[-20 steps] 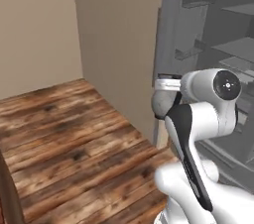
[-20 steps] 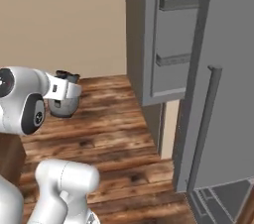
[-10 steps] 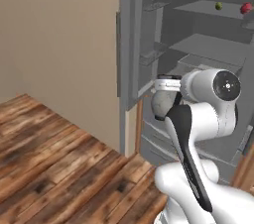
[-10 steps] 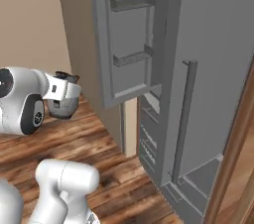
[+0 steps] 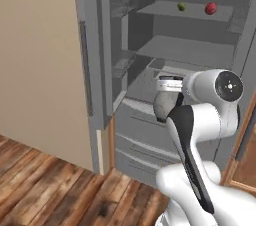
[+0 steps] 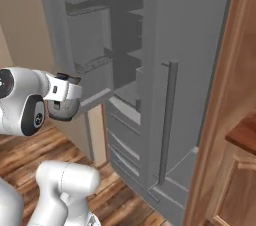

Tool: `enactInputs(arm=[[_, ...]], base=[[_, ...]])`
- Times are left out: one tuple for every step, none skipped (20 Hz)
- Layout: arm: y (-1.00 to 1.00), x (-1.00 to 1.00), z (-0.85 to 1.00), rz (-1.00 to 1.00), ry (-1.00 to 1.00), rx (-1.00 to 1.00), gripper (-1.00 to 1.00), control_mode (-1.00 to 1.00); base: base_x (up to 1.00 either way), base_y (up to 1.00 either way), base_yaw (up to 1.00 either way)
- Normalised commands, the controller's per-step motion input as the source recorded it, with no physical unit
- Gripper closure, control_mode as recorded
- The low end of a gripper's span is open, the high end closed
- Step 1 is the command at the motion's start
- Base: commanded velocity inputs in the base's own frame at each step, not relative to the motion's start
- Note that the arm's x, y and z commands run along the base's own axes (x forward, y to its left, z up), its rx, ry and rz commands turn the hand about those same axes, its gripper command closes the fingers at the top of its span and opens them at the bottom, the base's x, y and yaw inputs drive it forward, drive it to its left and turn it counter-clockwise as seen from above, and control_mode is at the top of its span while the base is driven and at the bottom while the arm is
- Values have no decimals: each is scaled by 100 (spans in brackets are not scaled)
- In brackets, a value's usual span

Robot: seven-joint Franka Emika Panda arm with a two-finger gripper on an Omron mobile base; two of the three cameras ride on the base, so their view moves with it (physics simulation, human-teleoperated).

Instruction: Move the cucumber and peach from the second highest shelf to the top shelf to make space. Then, place the pitcher from the counter on the cleared second highest shelf.

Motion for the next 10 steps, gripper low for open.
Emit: enactInputs(arm=[[0, 0, 0, 0, 0, 0, 100, 100], [0, 0, 0, 0, 0, 0, 100, 100], [0, 0, 0, 0, 0, 0, 100, 100], [0, 0, 0, 0, 0, 0, 100, 100], [0, 0, 0, 0, 0, 0, 100, 100], [0, 0, 0, 0, 0, 0, 100, 100], [0, 0, 0, 0, 0, 0, 100, 100], [0, 0, 0, 0, 0, 0, 100, 100], [0, 0, 0, 0, 0, 0, 100, 100], [0, 0, 0, 0, 0, 0, 100, 100]], base=[[62, 18, -44], [63, 22, -44], [64, 26, -43], [64, 29, -43], [64, 29, -42], [64, 27, -42], [63, 24, -42], [62, 21, -42], [60, 19, -42], [59, 17, -42]])
